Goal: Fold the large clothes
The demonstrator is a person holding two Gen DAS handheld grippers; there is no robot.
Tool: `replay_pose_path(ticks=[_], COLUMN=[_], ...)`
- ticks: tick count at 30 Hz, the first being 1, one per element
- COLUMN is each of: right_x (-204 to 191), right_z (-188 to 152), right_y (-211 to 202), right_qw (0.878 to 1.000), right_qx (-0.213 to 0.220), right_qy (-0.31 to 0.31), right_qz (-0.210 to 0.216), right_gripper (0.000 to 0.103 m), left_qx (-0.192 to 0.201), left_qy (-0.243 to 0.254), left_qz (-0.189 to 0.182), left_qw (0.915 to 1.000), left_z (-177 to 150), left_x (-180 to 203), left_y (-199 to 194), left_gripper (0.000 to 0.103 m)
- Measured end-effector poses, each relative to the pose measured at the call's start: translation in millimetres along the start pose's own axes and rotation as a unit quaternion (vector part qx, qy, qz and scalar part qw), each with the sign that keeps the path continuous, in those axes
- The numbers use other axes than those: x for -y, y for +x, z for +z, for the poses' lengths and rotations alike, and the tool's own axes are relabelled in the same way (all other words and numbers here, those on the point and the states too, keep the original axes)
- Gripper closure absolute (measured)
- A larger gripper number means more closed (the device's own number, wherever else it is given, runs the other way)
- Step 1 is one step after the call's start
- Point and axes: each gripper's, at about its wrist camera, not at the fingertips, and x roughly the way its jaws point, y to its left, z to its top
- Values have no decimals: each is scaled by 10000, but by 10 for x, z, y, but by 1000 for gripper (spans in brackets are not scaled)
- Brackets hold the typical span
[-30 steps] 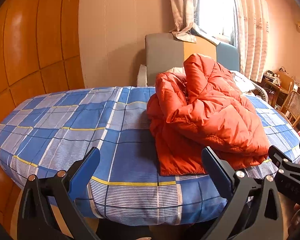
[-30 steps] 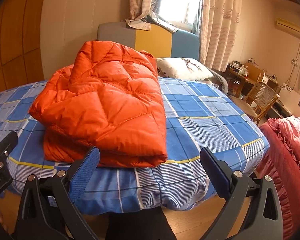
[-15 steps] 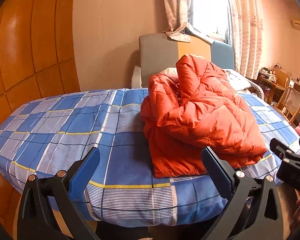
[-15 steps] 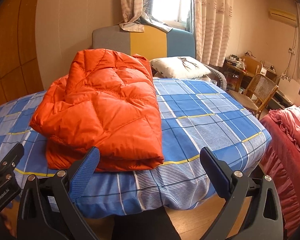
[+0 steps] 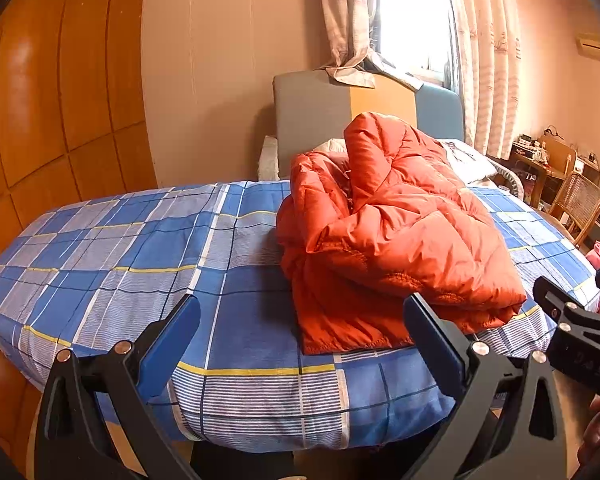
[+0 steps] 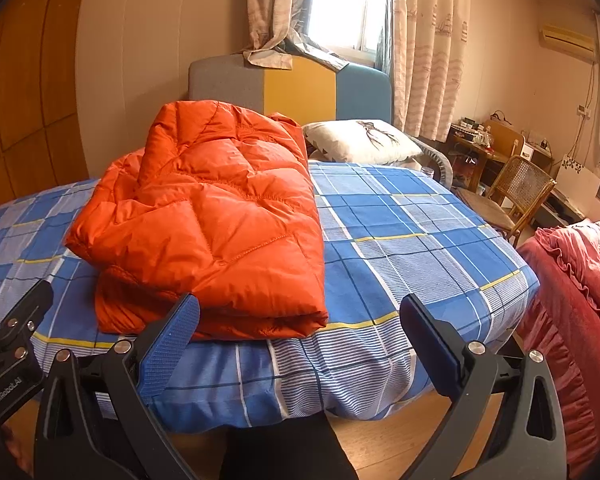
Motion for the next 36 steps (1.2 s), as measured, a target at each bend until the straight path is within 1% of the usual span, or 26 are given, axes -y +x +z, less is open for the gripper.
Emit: replay_pose_path(ticks=[8, 15, 36], right_x=[-6, 20, -4], right_z=[-7, -16, -3], right_y=[-59, -68, -58], right_qw=[9999, 9999, 9999], right_qx=[106, 101, 94], right_qy=[10, 39, -14], right_qz=[21, 63, 99], right_gripper=[3, 3, 3], left_qx=[51, 103, 110], left_qy=[-20, 74, 2], left_qz=[-9, -21, -85], left_qw=[10000, 9999, 9999], left_z=[-6, -7, 11], left_x=[-33, -5, -47], left_y=[-41, -75, -99], left_gripper=[2, 2, 2])
